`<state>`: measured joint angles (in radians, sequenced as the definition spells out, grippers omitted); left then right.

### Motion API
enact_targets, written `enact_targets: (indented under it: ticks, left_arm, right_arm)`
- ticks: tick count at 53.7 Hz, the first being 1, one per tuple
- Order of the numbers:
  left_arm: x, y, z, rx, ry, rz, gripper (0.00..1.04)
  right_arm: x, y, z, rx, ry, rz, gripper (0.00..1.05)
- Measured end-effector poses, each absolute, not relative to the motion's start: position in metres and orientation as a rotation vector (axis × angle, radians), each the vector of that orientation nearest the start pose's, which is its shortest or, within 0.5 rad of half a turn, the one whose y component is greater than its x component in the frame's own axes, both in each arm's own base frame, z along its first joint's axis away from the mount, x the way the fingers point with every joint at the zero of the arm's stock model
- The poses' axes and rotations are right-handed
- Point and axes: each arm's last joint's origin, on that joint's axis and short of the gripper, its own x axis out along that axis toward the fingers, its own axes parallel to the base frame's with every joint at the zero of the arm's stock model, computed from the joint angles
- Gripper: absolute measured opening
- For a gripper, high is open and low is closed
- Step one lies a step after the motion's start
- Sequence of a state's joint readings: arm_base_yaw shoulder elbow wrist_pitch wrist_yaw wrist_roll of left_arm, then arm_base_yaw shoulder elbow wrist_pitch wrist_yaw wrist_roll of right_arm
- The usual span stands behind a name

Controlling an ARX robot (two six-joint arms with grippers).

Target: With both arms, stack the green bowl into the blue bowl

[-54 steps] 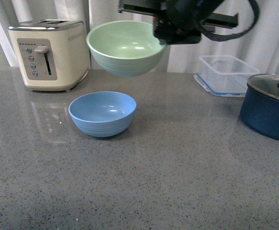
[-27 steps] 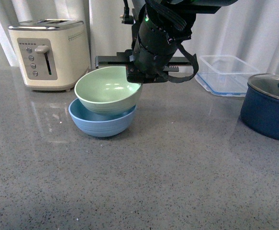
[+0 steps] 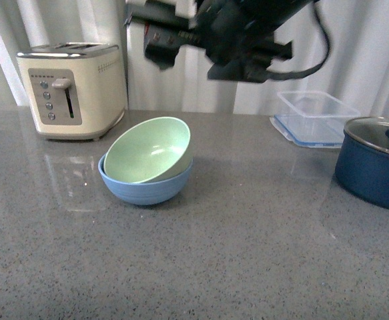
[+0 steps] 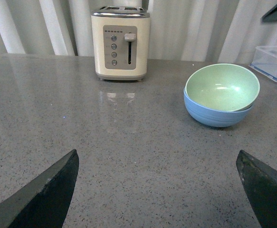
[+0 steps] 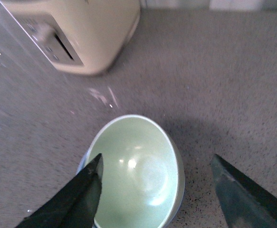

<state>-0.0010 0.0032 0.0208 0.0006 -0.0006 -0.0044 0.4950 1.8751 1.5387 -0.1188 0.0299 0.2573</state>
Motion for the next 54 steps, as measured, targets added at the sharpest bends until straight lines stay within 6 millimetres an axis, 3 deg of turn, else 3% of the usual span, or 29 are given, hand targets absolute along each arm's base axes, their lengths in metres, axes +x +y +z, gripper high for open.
enact_targets:
  ticks: [5,8,10,13,17,21,41,54]
  left_arm:
    - [0.097,0.0,0.17,-0.004,-0.018,0.0,0.98]
    - [0.097,0.0,0.17,-0.004,-0.018,0.0,0.98]
    - [0.097,0.0,0.17,-0.004,-0.018,0.0,0.98]
    - [0.097,0.0,0.17,-0.004,-0.018,-0.001,0.98]
    - [0.097,0.0,0.17,-0.005,-0.018,-0.002,0.98]
    - [0.097,0.0,0.17,-0.005,-0.018,0.001,0.98]
    - [0.097,0.0,0.171,-0.004,-0.018,-0.001,0.98]
    - [0.097,0.0,0.171,-0.004,-0.019,0.0,0.98]
  right_arm:
    - [0.358,0.167,0.314,0.199,0.335,0.422,0.84]
    - [0.345,0.151,0.317,0.214,0.283,0.403,0.95]
    - [0.343,0.146,0.316,0.208,0.264,0.37,0.96]
    - [0.339,0.138,0.311,0.16,0.136,0.226,0.89]
    - [0.323,0.118,0.283,0.077,0.024,0.036,0.73]
    - [0.303,0.098,0.26,0.037,0.012,0.013,0.58]
    - [0.233,0.043,0.216,0.003,0.011,-0.003,0.0]
    - [0.201,0.026,0.199,0.001,0.01,0.003,0.01]
